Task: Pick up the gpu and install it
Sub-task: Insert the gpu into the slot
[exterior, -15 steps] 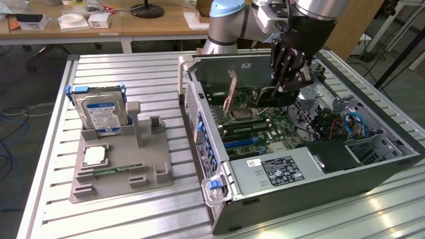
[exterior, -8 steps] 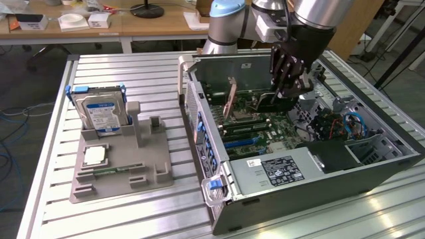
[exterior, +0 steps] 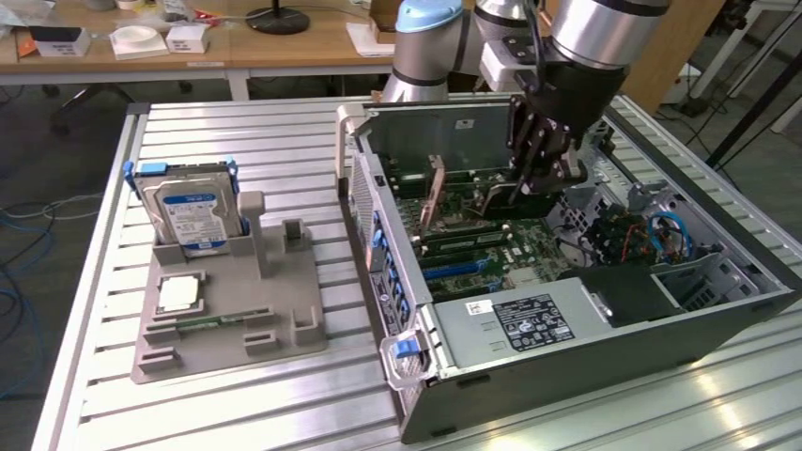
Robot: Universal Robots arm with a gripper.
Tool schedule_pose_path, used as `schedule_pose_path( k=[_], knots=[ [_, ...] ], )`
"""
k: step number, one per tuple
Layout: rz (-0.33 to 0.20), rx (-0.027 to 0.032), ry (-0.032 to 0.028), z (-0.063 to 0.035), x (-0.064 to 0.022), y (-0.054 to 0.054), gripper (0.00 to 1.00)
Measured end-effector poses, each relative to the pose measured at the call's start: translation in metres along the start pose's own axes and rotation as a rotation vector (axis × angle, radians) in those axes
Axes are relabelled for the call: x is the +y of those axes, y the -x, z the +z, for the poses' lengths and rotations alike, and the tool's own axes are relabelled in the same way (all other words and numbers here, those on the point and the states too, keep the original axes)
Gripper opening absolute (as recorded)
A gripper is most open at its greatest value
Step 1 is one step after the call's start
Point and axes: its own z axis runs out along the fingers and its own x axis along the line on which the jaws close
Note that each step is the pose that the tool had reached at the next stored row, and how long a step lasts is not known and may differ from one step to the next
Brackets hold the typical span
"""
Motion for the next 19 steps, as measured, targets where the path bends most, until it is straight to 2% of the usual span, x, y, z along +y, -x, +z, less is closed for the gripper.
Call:
schedule_pose_path(
  k=[10,16,19],
  knots=[
    [0.003,0.0,-0.0002,0.0171,-0.0003,-0.006,0.26],
    [0.003,0.0,-0.0002,0.0187,-0.0003,-0.006,0.26],
    [-0.028,0.0014,0.0018,0.0215,-0.0002,-0.005,0.26]
  ],
)
